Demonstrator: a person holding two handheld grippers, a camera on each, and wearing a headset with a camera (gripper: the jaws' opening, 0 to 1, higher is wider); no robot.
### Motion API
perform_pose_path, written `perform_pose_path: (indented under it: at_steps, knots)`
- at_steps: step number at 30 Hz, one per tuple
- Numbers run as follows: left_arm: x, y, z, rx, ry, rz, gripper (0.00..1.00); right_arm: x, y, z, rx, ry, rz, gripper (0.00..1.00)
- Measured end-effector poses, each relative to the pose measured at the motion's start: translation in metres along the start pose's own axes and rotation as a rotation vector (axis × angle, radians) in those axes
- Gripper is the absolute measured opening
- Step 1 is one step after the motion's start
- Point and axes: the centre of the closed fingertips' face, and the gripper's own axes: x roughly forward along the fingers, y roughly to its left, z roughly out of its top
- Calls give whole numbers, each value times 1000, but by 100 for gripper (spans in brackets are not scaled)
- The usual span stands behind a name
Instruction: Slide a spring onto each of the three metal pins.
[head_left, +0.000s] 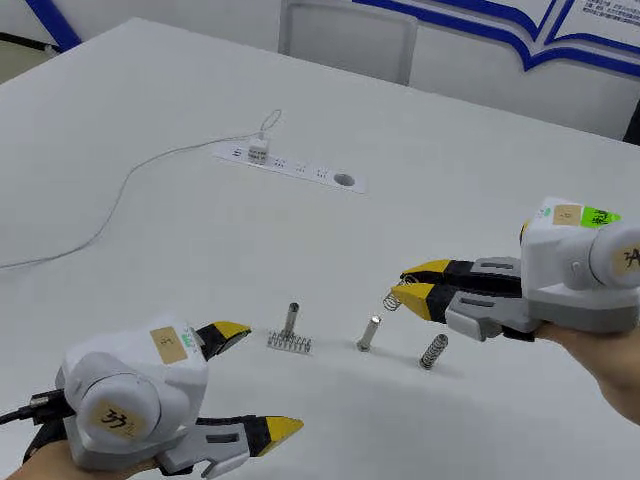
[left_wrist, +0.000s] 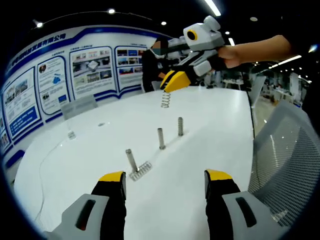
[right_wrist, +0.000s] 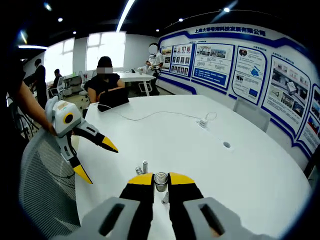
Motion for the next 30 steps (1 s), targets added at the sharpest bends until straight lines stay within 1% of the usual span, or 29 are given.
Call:
perform_pose_path:
  at_steps: [1,3,7,10,13,15,16,22,30]
  knots:
    - [0,0,0,-8,0,4,65,1,-3,-1,4,2,-8,11]
    - [0,0,-1,-7,3,5,65,2,-12,-3,7,6,-40,11]
    - [-3,3,-6,-14,18,16,65,5,-18,-7,3,20,-53,11]
    - [-5,6,-10,-16,28,25,65,9,-22,-12,14,32,-57,11]
    - [-7,10,-11,-33,24,37,66,15,-23,-18,28,46,-58,11]
    - [-7,11,-6,-69,-15,38,66,17,-22,-20,34,51,-60,11]
    - [-7,12,-5,-72,-16,41,66,18,-21,-21,40,52,-58,11]
    - [-7,12,-6,-77,-13,45,68,28,-21,-26,54,70,-46,11]
    - [-6,13,-11,-71,9,45,68,36,-20,-35,85,97,-36,11]
